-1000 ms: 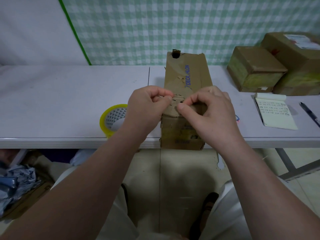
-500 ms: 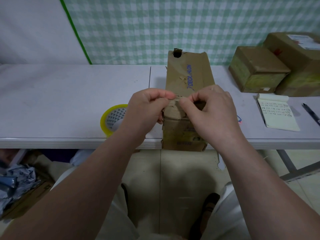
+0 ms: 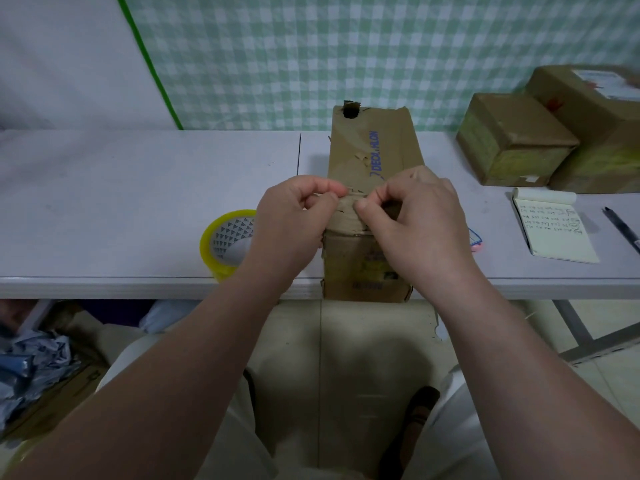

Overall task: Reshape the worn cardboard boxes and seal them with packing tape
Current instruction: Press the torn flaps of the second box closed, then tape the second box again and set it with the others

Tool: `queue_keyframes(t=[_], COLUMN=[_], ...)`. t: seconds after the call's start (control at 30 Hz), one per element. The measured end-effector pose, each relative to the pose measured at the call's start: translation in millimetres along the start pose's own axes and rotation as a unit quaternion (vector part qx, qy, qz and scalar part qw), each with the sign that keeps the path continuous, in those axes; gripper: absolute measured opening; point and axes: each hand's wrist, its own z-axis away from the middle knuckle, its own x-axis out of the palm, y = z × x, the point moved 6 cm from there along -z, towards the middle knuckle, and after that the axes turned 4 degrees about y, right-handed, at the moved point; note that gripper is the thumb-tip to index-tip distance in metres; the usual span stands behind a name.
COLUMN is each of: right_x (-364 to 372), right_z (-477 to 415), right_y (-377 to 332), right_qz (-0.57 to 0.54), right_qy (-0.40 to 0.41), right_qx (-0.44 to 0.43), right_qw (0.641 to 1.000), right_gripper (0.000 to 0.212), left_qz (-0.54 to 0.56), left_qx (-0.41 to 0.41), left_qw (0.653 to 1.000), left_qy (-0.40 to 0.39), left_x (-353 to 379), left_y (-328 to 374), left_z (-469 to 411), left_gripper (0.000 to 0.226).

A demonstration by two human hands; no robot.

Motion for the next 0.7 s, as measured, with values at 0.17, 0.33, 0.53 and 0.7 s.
queue_keyframes(t=[0.17,0.33,0.53,0.7], right_x=[-3,0,-2,23], right_z=[3,-5,7,25], right_y=[1,1,-13,-30], right_qz=[-0.005,0.016,0.119,0.189], right_qy=[0.052,0.06,0.113,0.049], right_qx=[-0.034,-0.06,-0.167,-0.248], right_qw=[0.998,0.996,0.972,0.949], right_gripper=[0.016,0.017,0.039,0.052], left_qz=[0.008,-0.027,-0.053,-0.337], left_qx=[-0.009,0.001,-0.078,-0.047], left_qw=[1.0,0.999,0.993,0.94], left_qy=[0.02,0.036,0.07,-0.007], left_x=[3,6,-29,-41], left_y=[-4,4,-22,-59], left_z=[6,2,-9,-3], left_gripper=[0.01,0.012,0.015,0.044])
